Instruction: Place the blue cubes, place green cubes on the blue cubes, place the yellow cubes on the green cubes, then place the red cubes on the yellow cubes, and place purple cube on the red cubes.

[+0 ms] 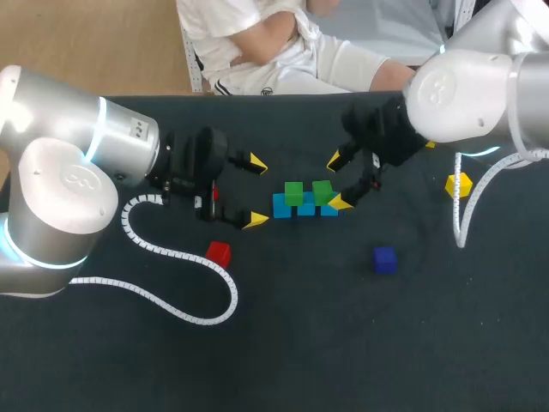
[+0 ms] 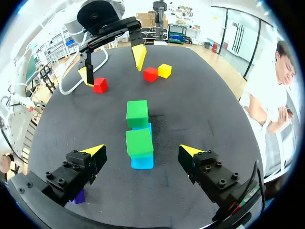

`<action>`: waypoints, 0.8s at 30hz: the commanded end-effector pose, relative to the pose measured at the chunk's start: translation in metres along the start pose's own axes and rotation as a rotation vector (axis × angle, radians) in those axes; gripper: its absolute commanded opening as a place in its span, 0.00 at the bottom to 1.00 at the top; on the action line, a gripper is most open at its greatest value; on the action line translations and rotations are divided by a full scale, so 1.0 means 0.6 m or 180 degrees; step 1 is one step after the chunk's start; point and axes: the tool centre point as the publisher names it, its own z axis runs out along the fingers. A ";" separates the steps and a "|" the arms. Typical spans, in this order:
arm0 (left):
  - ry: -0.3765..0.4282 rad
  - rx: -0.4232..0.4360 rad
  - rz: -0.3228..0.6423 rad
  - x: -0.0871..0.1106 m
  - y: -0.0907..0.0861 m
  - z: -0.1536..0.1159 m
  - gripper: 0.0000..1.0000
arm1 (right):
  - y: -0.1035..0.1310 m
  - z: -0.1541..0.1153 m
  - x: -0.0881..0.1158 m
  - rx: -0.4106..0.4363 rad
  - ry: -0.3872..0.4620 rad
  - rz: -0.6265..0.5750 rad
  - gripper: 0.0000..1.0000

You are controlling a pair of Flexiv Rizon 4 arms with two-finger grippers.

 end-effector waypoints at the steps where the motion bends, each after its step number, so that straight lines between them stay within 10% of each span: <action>1: -0.0019 -0.0009 0.0009 0.003 -0.001 0.000 1.00 | 0.006 -0.010 0.010 0.0034 -0.0019 0.0009 0.45; 6: -0.0019 -0.0009 0.0009 0.003 -0.001 0.000 1.00 | 0.009 -0.020 0.024 0.0082 -0.0003 0.0057 0.00; 24: -0.0019 -0.0009 0.0009 0.003 -0.001 0.000 1.00 | 0.014 -0.004 0.019 0.0020 0.0023 0.0046 0.00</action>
